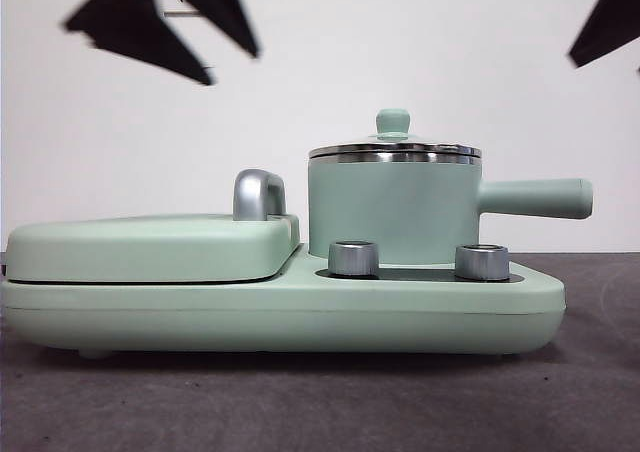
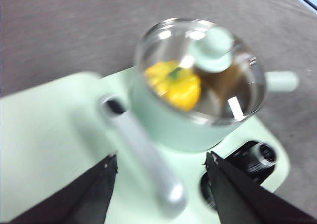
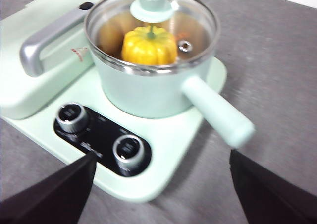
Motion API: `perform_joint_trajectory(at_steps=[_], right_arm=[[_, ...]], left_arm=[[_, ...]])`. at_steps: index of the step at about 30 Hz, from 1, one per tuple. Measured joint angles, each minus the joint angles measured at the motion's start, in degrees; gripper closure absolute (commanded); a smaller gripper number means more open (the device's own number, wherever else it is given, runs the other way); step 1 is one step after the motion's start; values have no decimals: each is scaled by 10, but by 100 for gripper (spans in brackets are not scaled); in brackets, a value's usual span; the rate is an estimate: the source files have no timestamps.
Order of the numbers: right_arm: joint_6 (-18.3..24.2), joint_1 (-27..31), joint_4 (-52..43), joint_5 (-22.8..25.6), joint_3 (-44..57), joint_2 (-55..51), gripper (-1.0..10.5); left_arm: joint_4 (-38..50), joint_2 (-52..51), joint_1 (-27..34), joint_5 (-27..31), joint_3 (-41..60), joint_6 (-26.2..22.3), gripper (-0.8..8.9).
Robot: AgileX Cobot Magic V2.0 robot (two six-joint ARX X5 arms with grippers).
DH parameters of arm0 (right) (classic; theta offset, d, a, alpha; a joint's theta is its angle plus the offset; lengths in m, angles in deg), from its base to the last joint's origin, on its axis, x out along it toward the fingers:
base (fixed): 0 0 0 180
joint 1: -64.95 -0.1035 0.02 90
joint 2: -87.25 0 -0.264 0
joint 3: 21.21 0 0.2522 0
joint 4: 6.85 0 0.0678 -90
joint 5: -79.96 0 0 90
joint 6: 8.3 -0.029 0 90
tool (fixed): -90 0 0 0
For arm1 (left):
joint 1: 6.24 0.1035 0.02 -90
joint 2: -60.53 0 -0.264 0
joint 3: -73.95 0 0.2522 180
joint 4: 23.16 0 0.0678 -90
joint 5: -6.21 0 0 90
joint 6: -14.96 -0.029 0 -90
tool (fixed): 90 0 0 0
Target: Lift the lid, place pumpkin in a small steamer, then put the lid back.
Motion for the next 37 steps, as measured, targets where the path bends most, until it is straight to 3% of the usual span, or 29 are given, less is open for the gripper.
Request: perform_joint_trajectory(at_steps=[9, 20, 21, 22, 23, 24, 37], right_arm=[[0, 0, -95, -41, 0, 95, 533], [0, 0, -132, -59, -5, 147, 533], [0, 0, -132, -59, -5, 147, 547], [0, 0, -132, -59, -5, 146, 654], [-1, 0, -132, -59, -5, 146, 913], [-2, 0, -134, -59, -5, 145, 944], [-2, 0, -149, -60, -6, 144, 912]], left_arm=[[-42, -178, 51, 33, 151, 47, 534], [-127, -307, 57, 88, 176, 85, 534], [-129, -310, 57, 88, 176, 85, 556], [-130, -312, 57, 88, 176, 85, 658], [-132, -313, 57, 88, 176, 83, 794], [-132, -314, 57, 88, 176, 85, 810], [-119, -324, 57, 88, 176, 85, 807]])
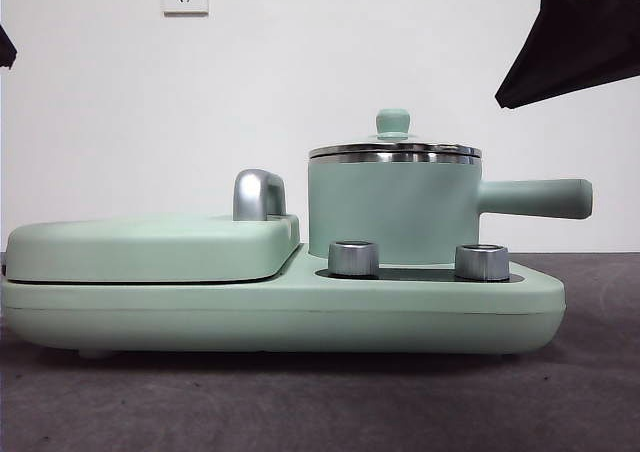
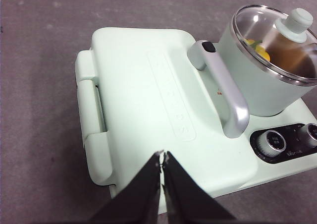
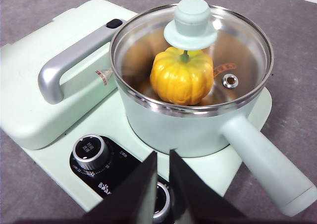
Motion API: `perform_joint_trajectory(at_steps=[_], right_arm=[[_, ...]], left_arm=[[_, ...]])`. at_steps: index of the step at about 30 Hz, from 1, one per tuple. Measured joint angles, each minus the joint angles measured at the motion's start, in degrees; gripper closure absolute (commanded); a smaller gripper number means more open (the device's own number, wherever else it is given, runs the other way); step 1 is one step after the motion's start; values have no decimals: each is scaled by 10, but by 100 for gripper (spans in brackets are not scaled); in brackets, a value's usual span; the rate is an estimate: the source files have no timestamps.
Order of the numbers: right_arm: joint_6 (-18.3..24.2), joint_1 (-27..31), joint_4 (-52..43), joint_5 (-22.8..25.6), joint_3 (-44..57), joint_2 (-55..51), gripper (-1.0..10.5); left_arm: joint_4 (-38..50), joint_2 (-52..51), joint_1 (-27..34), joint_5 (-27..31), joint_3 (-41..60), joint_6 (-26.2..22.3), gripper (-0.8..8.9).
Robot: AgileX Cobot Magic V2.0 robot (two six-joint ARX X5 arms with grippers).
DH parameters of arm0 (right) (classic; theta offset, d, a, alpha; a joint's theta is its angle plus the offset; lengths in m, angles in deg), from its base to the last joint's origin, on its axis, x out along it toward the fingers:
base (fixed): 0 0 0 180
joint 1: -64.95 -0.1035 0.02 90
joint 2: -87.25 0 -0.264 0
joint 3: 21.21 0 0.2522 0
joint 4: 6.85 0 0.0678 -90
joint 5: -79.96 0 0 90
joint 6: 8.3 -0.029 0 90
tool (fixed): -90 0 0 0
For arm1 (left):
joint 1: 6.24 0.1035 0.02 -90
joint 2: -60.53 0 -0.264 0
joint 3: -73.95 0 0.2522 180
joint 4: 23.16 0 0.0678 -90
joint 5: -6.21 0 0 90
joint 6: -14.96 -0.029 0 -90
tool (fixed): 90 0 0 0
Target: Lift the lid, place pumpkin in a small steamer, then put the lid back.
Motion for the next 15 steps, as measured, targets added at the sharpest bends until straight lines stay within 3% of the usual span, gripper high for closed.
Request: perform_joint_trajectory(at_steps=[7, 15], right_arm=[[0, 0, 0, 0, 0, 0, 912], [0, 0, 0, 0, 0, 0, 912]], left_arm=[[0, -6, 9, 0, 1, -17, 807], [119, -119, 147, 0, 112, -63, 807]])
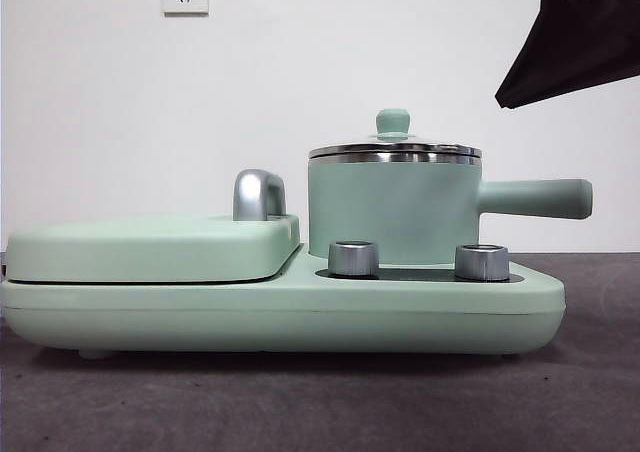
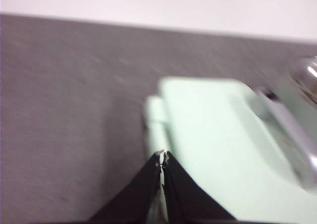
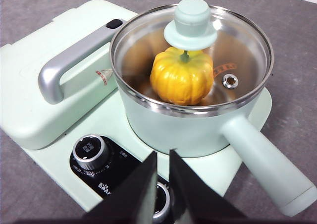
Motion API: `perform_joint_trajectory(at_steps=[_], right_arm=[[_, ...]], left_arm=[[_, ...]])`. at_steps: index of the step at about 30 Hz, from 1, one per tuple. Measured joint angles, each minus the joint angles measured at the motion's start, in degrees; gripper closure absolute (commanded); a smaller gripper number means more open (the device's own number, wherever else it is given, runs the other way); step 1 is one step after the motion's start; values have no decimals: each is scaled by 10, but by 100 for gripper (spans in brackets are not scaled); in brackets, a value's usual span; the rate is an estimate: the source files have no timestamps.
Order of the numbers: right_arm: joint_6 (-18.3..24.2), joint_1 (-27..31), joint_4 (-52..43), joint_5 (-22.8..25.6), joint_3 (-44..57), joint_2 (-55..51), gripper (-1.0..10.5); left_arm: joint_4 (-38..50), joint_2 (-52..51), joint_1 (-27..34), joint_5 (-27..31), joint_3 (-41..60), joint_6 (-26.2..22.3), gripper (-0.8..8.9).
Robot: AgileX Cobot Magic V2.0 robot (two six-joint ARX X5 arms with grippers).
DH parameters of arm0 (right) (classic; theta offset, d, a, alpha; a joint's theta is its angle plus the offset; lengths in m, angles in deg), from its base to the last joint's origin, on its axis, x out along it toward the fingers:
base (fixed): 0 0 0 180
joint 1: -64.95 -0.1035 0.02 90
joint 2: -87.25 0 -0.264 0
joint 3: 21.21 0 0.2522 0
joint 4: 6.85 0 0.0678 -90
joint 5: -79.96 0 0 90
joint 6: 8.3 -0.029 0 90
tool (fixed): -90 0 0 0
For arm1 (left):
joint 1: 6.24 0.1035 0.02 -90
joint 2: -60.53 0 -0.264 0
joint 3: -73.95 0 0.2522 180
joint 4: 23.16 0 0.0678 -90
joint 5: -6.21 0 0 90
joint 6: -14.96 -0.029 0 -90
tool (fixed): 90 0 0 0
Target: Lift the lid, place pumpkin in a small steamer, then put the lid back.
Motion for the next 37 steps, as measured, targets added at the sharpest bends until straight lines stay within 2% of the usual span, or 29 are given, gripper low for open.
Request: perform_joint_trajectory(at_steps=[6, 10, 15, 18, 34, 37], right_arm=[[0, 0, 0, 0, 0, 0, 912], [0, 0, 0, 0, 0, 0, 912], [0, 0, 0, 0, 0, 0, 912], [0, 0, -1, 0, 0, 0, 912], [0, 0, -3, 0, 0, 0, 913], [2, 0, -12, 20, 0, 0, 913]], left_arm=[[101, -109, 98, 0, 111, -3, 807], [106, -165, 129, 0, 169, -6, 807], [106, -227, 134, 0, 236, -6, 807], [133, -231, 135, 0, 263, -6, 807], [122, -230, 134, 0, 263, -6, 807], [122, -230, 134, 0, 263, -6, 807]])
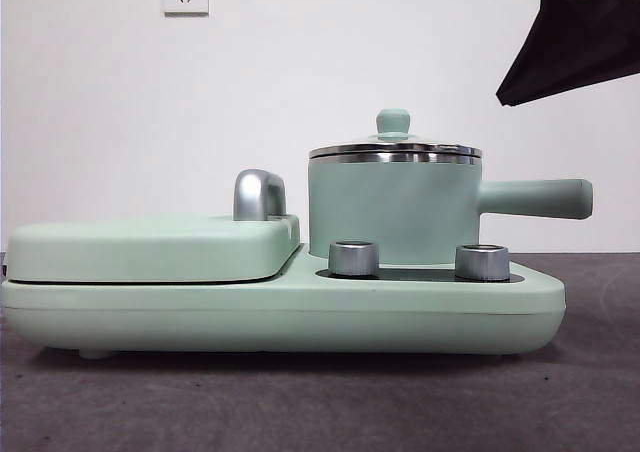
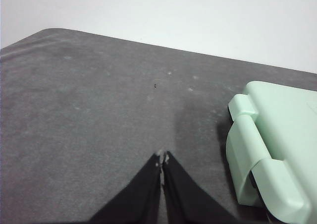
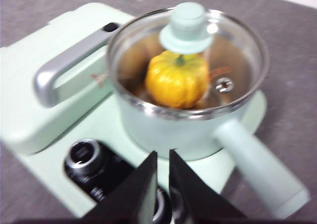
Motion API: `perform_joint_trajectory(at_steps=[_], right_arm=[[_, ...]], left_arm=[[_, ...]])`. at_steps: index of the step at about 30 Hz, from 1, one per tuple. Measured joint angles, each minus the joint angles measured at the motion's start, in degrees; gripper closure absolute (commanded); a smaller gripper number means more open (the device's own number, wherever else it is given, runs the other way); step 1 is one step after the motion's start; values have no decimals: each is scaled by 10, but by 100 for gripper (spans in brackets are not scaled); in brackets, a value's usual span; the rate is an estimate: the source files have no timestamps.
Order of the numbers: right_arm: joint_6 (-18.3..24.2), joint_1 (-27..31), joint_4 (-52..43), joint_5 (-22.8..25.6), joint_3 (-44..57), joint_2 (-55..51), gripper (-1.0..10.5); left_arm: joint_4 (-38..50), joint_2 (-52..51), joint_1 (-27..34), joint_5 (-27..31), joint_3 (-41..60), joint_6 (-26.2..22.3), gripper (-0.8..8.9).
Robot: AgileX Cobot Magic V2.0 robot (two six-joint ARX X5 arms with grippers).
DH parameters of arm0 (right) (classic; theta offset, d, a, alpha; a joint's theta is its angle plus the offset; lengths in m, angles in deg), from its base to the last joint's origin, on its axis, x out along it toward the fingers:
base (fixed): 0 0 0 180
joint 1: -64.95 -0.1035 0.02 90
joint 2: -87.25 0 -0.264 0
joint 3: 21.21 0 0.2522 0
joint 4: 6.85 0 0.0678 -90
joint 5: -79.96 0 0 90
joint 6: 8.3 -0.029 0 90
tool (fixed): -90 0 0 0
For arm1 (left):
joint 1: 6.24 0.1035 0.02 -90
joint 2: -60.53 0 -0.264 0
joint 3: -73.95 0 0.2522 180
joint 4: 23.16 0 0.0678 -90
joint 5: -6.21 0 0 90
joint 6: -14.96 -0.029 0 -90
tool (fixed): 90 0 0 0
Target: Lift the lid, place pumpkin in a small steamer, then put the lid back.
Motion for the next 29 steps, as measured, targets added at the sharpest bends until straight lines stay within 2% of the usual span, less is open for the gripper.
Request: perform_joint_trajectory(at_steps=[4, 8, 15, 18, 23, 29], right_arm=[[12, 14, 17, 42, 0, -32, 912], [21, 64, 10, 43, 33, -111, 912], [23, 184, -30, 44, 168, -253, 912], [23, 216, -36, 43, 211, -310, 912], [24, 254, -38, 41, 257, -387, 912], [24, 270, -39, 41, 299, -453, 912]], left_arm=[[0, 0, 0, 0, 0, 0, 807], [0, 0, 0, 0, 0, 0, 807], [0, 0, 0, 0, 0, 0, 807], [0, 0, 0, 0, 0, 0, 807], [0, 0, 0, 0, 0, 0, 807], [0, 0, 0, 0, 0, 0, 807]])
